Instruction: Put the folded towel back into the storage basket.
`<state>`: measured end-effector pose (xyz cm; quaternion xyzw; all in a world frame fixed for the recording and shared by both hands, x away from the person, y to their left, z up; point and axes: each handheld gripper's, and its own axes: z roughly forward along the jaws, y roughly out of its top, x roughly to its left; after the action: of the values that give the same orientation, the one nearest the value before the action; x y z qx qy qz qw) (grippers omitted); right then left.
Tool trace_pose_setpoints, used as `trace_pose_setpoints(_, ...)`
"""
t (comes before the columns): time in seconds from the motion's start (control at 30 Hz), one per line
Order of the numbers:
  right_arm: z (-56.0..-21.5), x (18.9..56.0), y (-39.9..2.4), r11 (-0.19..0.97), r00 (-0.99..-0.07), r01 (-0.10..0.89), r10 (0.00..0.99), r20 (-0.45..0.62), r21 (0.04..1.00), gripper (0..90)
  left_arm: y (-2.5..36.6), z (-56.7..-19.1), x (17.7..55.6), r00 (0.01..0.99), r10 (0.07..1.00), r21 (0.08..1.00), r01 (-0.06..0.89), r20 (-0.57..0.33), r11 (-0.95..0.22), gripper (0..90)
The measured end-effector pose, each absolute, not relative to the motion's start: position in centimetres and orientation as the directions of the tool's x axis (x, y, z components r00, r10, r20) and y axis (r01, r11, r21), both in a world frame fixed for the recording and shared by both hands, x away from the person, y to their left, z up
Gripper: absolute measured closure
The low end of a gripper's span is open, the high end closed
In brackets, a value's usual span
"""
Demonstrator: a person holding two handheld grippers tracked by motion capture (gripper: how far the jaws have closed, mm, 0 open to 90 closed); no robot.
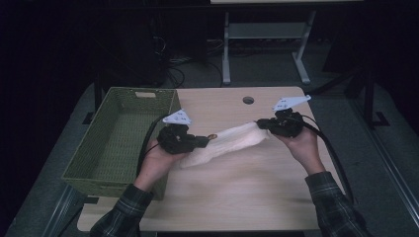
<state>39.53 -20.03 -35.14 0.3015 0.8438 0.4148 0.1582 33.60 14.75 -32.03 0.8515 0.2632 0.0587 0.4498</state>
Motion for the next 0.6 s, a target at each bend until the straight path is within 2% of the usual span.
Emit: trace_pose_setpoints(0.6,-30.7,42.4,-13.7,0.480,-0.814,0.289,0.579,-0.052,0.828,85.8,20.8,-28.9,33.0,0.810,0.576,0.830,0.392,-0.107,-0.397,85.4)
